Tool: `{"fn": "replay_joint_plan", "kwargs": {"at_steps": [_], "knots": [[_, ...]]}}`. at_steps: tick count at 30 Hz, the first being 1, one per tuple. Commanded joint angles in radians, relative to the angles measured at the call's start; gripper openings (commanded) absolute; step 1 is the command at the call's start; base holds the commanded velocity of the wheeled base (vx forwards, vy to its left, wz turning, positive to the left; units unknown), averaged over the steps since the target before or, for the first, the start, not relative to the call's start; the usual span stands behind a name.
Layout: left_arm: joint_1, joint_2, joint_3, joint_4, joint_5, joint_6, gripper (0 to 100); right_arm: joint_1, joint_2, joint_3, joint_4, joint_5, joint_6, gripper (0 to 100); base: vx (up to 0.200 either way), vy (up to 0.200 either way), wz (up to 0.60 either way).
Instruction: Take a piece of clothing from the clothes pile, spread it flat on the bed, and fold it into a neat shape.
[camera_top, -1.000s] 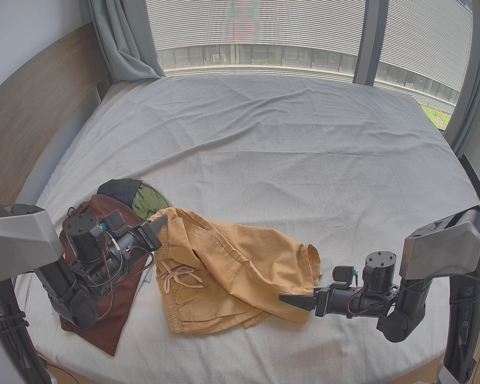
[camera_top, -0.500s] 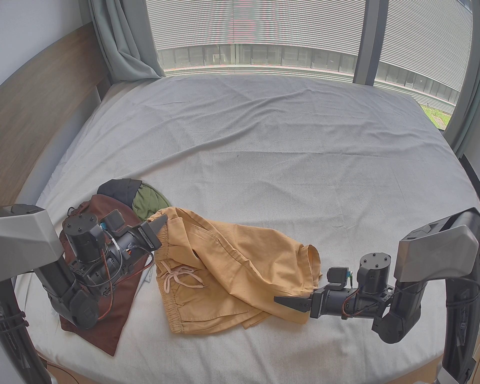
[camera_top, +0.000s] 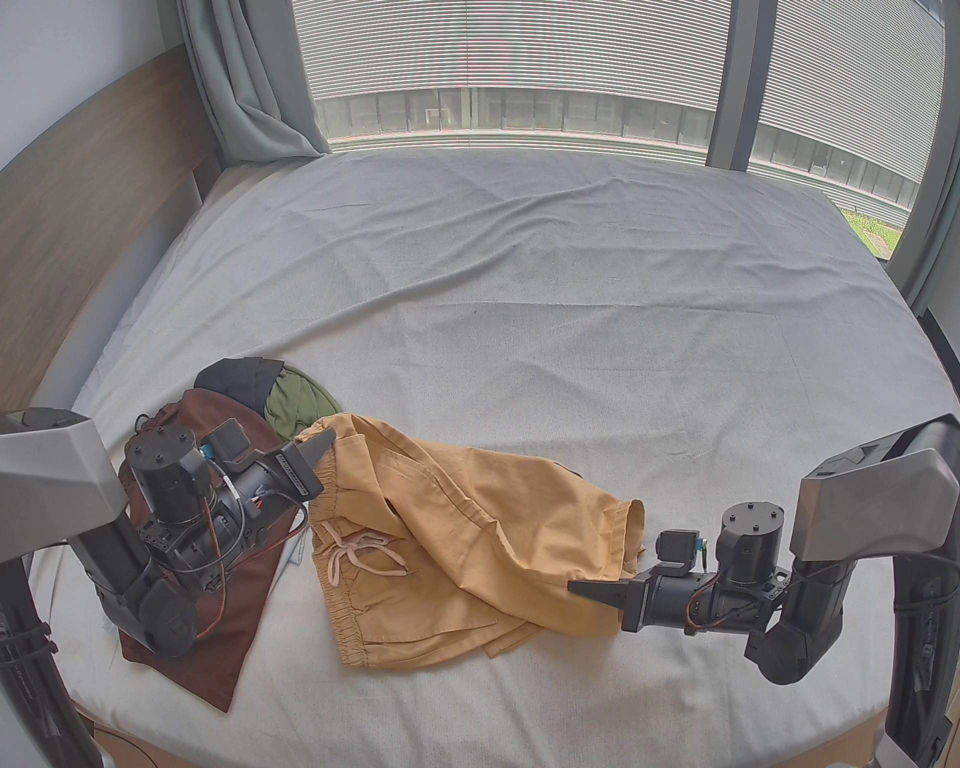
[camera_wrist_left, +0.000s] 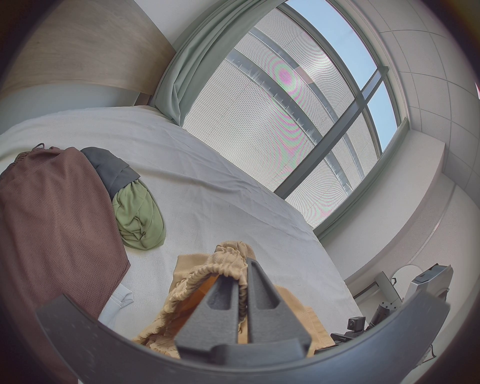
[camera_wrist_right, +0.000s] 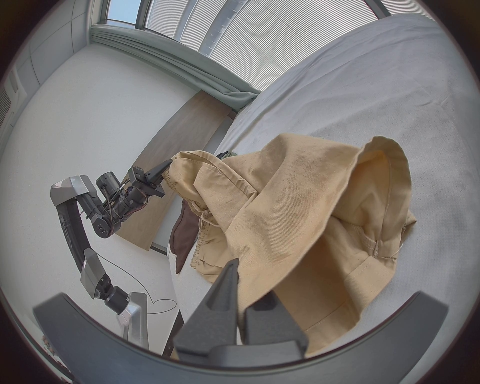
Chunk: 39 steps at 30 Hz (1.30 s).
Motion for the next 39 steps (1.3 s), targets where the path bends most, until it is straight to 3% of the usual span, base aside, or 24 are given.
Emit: {"fn": "replay_joint_plan", "kwargs": {"at_steps": [1, 5, 19, 31, 39], "knots": [[0.000, -0.005, -0.005, -0.001, -0.013, -0.002, 0, -0.002, -0.027, 0.000, -0.001, 0.001, 0.000, 0, 0.000, 0.000, 0.00], [0.000, -0.014, -0.007, -0.001, -0.065, -0.002, 0, -0.006, -0.077, 0.002, 0.001, 0.001, 0.000, 0, 0.000, 0.000, 0.00], [0.001, -0.063, -0.013, -0.004, -0.117, 0.021, 0, -0.006, -0.208, 0.022, 0.004, 0.001, 0.000, 0, 0.000, 0.000, 0.00], [0.046, -0.074, 0.038, -0.004, -0.256, 0.188, 0, -0.006, -0.281, 0.034, 0.006, 0.001, 0.000, 0, 0.000, 0.000, 0.00], [0.060, -0.068, 0.036, -0.004, -0.271, 0.275, 0, -0.014, -0.318, 0.036, 0.006, 0.001, -0.002, 0, 0.000, 0.000, 0.00]]}}
